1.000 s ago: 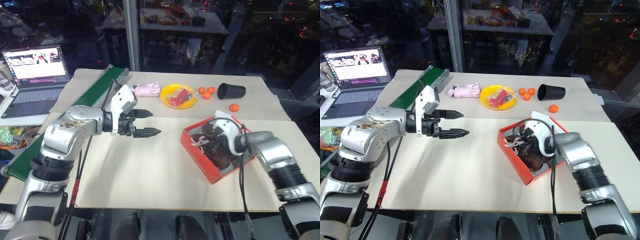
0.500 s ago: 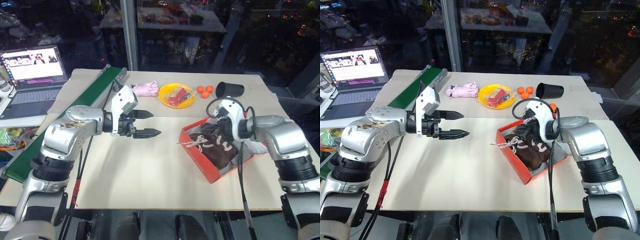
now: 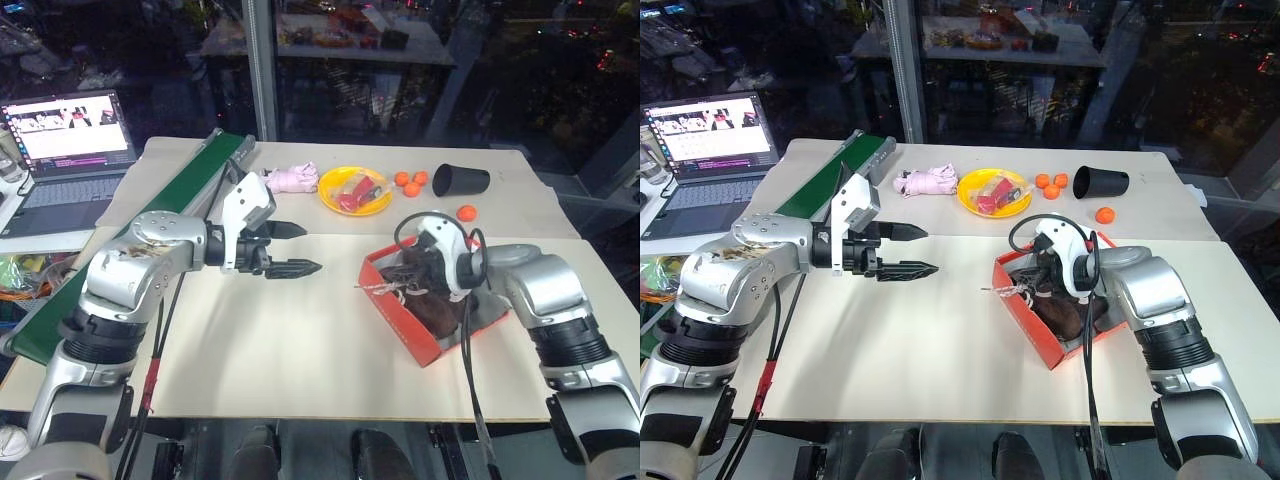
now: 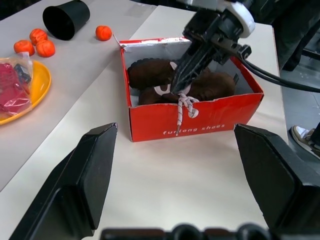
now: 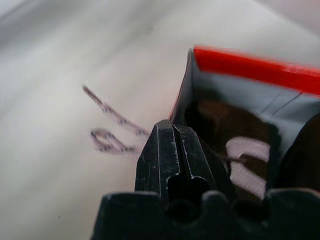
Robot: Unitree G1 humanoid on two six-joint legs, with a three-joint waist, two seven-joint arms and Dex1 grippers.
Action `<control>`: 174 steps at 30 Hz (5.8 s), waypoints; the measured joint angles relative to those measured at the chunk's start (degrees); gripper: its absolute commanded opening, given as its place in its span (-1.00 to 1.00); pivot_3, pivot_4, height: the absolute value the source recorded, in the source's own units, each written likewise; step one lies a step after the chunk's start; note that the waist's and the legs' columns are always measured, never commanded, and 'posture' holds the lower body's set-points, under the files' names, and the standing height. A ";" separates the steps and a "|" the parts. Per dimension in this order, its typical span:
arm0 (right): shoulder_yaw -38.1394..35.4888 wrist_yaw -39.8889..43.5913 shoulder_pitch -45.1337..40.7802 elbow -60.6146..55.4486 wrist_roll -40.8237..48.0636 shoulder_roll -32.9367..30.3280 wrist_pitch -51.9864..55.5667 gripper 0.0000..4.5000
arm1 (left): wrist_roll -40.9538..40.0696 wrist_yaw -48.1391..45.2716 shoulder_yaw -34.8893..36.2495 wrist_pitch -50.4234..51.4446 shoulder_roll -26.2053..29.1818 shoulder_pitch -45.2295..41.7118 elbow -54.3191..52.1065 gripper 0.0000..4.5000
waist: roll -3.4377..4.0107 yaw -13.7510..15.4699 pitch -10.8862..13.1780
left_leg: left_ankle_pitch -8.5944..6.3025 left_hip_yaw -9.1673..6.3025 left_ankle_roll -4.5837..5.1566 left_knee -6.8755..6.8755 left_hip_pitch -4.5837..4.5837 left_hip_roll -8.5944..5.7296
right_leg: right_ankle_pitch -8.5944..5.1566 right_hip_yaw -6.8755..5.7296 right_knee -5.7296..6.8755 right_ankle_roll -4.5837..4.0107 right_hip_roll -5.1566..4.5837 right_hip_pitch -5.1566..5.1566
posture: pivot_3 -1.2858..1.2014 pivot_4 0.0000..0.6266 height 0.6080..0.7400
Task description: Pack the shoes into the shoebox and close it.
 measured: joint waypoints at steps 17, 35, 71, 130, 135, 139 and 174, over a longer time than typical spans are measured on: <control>17.37 2.91 1.14 8.79 -19.18 -5.49 -24.82 -0.99 | -0.13 -0.16 -0.05 0.23 0.12 -0.02 -0.21 0.77 | -0.24 0.33 -0.18 | -0.01 0.00 -0.02 0.09 0.27 -0.01 | -0.03 0.00 -0.05 0.01 0.00 0.30 | 0.03 -0.52 1.00; -9.63 8.02 2.17 -11.21 -0.66 -5.06 4.56 -0.99 | -0.07 -4.21 -2.69 -0.41 -0.57 -1.10 0.34 0.77 | -0.08 1.19 -0.06 | 0.00 -0.02 -0.01 0.06 0.00 0.01 | -0.06 0.00 0.11 -0.04 0.03 0.03 | 0.03 -0.52 1.00; -33.54 -18.12 33.26 2.01 -6.76 5.16 -28.80 -0.99 | 4.48 -12.93 -7.90 -6.14 -1.49 -5.25 6.53 0.77 | 0.49 -0.05 0.11 | -0.02 -0.02 0.04 0.11 0.10 -0.10 | -0.11 0.24 0.04 0.05 0.04 0.17 | 0.03 -0.52 1.00; -31.00 -38.61 25.83 22.80 -10.60 13.35 -66.39 -0.99 | 4.41 -12.94 -7.69 -2.68 0.33 -6.73 4.90 0.77 | 0.57 -1.68 0.12 | -0.01 -0.02 0.05 0.00 0.31 -0.05 | -0.12 0.95 0.12 0.03 0.49 0.22 | 0.03 -0.52 1.00; -29.57 -37.00 23.83 26.20 -10.10 15.50 -68.22 -0.99 | 4.35 -12.57 -7.64 -2.18 0.62 -6.60 4.25 0.77 | 0.57 -1.93 0.12 | -0.01 -0.02 0.05 0.00 0.32 -0.05 | -0.12 1.01 0.13 0.03 0.53 0.21 | 0.03 -0.52 1.00; -27.79 -34.55 21.34 29.39 -9.98 17.33 -68.55 -0.99 | 4.35 -12.46 -7.63 -1.96 0.67 -6.61 4.03 0.77 | 0.58 -2.06 0.12 | -0.01 -0.02 0.05 -0.01 0.32 -0.05 | -0.11 1.04 0.15 0.05 0.55 0.19 | 0.03 -0.52 1.00; -25.55 -27.60 20.46 31.02 -1.35 22.64 -60.14 -0.99 | 5.86 -13.20 -7.87 -4.25 -2.27 -8.01 7.62 0.77 | 0.52 -1.83 0.09 | -0.01 0.00 0.05 0.12 0.36 -0.12 | -0.12 1.35 0.16 0.08 0.67 0.33 | 0.03 -0.52 1.00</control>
